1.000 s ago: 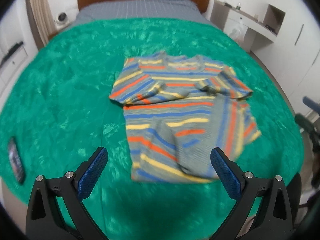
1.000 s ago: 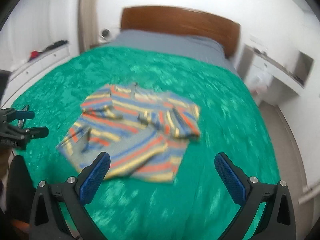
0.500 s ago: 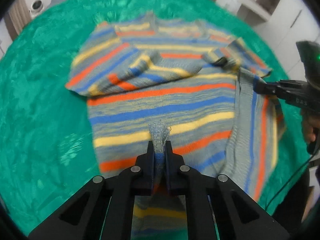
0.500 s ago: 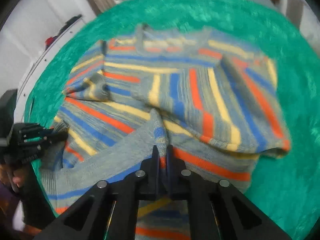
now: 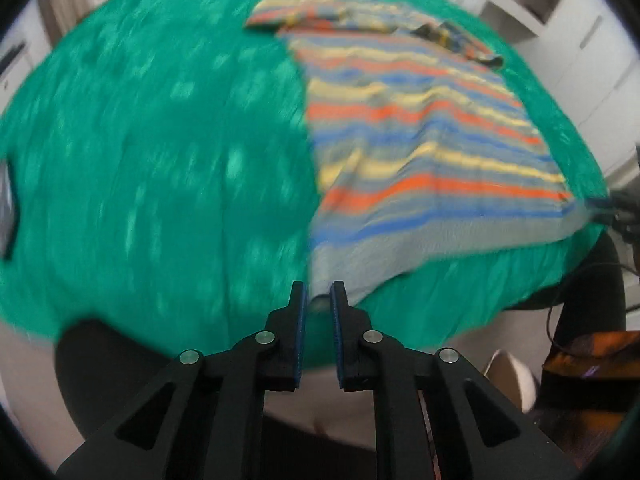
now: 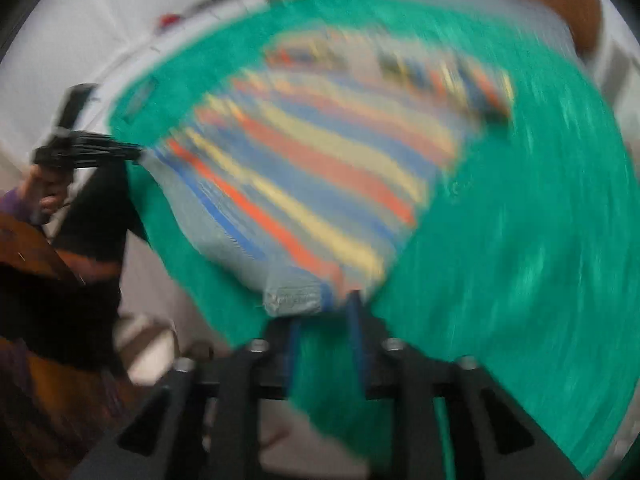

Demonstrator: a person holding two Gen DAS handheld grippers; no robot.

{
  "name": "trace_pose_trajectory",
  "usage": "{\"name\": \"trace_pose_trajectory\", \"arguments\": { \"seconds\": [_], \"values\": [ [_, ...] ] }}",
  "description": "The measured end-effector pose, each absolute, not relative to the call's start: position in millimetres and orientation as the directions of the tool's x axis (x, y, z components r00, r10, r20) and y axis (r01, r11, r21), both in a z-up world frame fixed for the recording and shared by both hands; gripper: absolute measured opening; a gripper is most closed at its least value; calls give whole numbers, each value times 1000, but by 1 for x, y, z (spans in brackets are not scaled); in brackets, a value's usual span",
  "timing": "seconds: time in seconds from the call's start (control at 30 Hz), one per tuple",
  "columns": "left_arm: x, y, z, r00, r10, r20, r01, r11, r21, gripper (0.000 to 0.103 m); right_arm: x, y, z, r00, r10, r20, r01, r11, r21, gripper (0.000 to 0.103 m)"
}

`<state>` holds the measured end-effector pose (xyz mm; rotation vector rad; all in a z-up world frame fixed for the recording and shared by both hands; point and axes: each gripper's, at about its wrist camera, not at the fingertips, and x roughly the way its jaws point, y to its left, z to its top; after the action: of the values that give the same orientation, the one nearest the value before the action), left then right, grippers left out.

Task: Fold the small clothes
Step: 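Grasp the sweater hem with both grippers and lift, spreading it flat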

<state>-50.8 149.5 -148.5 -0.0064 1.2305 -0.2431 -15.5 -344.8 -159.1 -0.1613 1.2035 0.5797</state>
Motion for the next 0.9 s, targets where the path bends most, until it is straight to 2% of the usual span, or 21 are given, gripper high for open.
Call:
{"name": "trace_pose_trajectory", "arguments": {
  "seconds": [0.03,0.07,0.1,0.13,0.17,0.23,0.27,0.33,0.37,0.4,0.43,0.5,0.63,0.77,0.9],
  "values": [
    [-54,155,-149,309,-201,-930,151,975,-160,30,-20,-354,-163,232,342,-910,-464,861,206,41],
    [-54,158,-149,320,-207,-924,129,976,-174,48,-22,-358,-163,234,354,-905,-438,870,227,49],
    [-51,159,-148,338,-207,-918,110,977,-180,62,-22,-367,-164,243,397,-885,-381,878,289,53],
    [-45,157,-147,362,-203,-910,94,979,-181,66,-20,-371,-163,250,422,-871,-353,878,324,59],
    [-42,154,-150,370,-200,-907,92,980,-178,71,-15,-378,-164,269,480,-835,-302,865,400,60],
    [-22,145,-165,351,-182,-919,98,983,-157,71,-5,-377,-174,272,547,-792,-233,836,498,61],
    [-16,137,-176,319,-183,-930,114,982,-154,67,3,-376,-188,259,573,-778,-177,820,545,61],
    [-10,123,-188,291,-196,-937,151,976,-157,36,9,-366,-208,206,599,-774,-151,801,580,57],
    [-11,115,-191,273,-223,-936,183,967,-177,4,10,-359,-216,178,597,-782,-164,802,575,34],
    [-11,112,-191,264,-240,-934,193,962,-193,4,9,-354,-216,172,573,-801,-178,818,547,13],
    [-15,112,-184,291,-231,-929,192,965,-179,3,7,-354,-211,175,573,-801,-176,819,547,5],
    [-23,120,-171,331,-223,-917,171,970,-174,3,-4,-359,-184,198,560,-805,-187,827,530,5],
    [-32,141,-171,350,-210,-913,104,977,-185,2,-10,-370,-165,211,501,-840,-164,865,474,4],
    [-32,129,-196,309,-131,-942,109,989,-101,2,-11,-366,-210,150,440,-885,-97,898,430,4],
    [-21,117,-205,293,-74,-953,86,995,-51,2,-4,-366,-231,164,410,-897,-56,912,407,4]
  ]
}}
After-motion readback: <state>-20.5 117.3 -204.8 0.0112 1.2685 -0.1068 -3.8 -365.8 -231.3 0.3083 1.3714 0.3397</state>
